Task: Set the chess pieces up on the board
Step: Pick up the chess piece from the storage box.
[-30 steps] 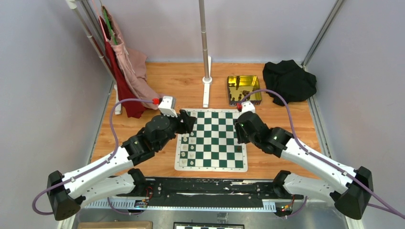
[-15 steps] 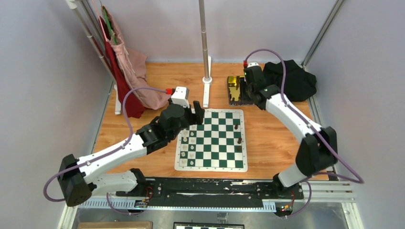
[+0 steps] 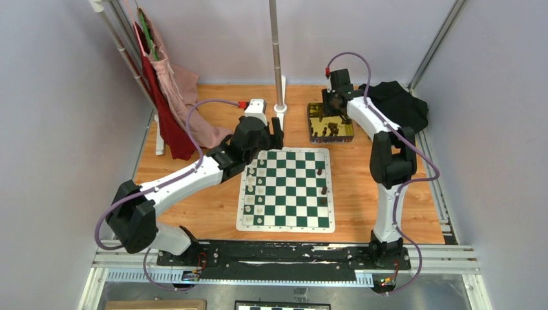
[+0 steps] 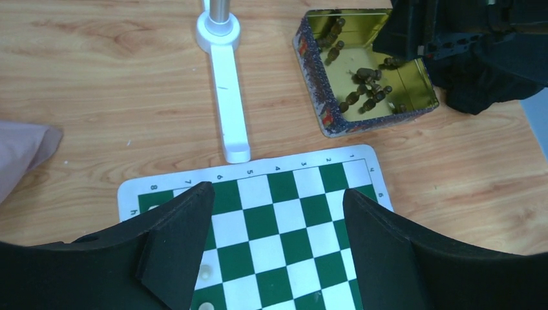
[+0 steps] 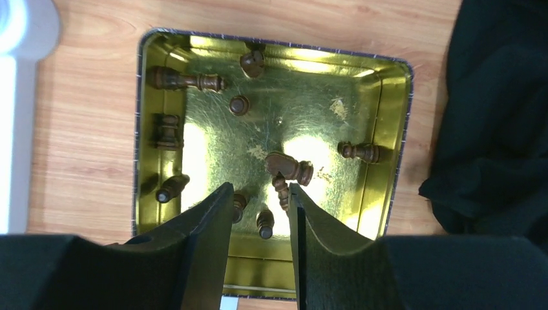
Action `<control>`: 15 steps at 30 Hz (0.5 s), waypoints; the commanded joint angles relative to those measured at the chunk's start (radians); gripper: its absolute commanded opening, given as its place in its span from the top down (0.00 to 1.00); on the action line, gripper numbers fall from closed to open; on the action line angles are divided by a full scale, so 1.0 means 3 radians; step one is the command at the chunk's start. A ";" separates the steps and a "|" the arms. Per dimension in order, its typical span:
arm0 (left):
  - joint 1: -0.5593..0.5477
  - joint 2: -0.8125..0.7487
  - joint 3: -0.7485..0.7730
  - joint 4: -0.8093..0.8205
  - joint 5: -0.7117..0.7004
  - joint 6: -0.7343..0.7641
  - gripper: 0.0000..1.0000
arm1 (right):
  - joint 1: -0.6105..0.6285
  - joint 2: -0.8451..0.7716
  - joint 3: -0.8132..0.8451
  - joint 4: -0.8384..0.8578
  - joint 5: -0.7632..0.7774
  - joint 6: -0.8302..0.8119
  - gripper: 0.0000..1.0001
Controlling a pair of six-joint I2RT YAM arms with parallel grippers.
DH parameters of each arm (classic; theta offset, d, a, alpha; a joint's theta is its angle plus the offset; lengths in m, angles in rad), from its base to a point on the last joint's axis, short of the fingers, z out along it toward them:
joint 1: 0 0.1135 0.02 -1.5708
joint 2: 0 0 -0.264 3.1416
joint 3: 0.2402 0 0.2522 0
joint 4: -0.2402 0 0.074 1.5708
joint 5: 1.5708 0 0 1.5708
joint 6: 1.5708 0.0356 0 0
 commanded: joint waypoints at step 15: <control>0.0084 0.0226 0.0188 0.0169 0.0268 -0.0115 0.22 | -0.0023 0.0146 -0.0153 -0.0228 -0.0499 -0.0066 0.62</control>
